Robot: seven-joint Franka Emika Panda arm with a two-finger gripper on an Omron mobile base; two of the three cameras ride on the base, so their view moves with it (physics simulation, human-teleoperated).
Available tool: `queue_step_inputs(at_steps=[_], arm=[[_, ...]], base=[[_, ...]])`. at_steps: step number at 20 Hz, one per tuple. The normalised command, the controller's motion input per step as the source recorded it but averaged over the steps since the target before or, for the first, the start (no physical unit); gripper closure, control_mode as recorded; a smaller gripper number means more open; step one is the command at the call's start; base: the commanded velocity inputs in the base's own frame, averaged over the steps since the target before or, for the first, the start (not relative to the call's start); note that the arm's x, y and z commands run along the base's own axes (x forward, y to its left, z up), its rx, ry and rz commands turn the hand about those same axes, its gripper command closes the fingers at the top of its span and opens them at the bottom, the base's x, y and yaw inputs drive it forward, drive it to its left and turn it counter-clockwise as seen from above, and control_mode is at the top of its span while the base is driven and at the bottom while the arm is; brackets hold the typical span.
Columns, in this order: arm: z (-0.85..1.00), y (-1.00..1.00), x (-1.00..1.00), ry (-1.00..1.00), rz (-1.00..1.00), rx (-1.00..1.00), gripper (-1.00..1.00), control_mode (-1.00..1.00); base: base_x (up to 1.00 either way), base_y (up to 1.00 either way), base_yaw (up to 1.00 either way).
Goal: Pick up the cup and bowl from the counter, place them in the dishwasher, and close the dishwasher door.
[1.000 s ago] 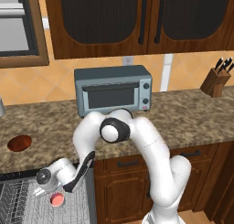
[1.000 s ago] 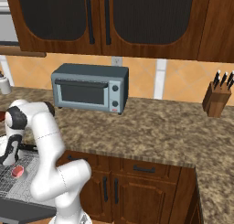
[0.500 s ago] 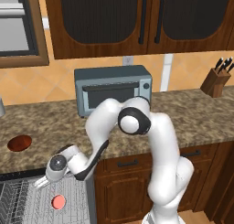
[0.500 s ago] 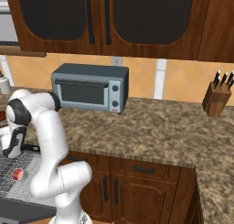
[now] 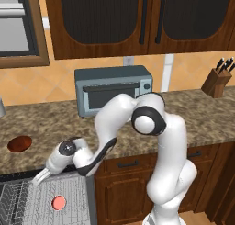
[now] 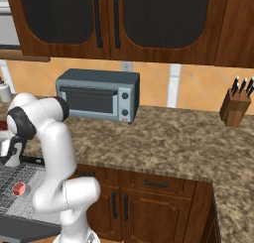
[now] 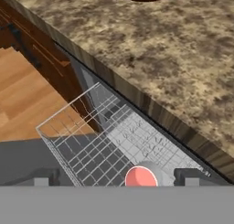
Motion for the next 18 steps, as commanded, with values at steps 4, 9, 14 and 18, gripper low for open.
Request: queue_step_inputs(at_steps=[4, 9, 14, 18], arm=[[1.00, 0.58, 0.33, 0.33, 0.07, -0.15, -1.00, -1.00], [1.00, 0.45, 0.23, 0.36, 0.02, -0.15, -1.00, -1.00], [1.00, 0.08, -0.69, 0.04, 0.14, 0.00, -1.00, -1.00], [1.00, 0.04, -0.24, -0.07, 0.13, 0.00, -1.00, -1.00]], base=[[0.00, 0.00, 0.00], [0.00, 0.00, 0.00], [0.00, 0.00, 0.00], [0.00, 0.00, 0.00]])
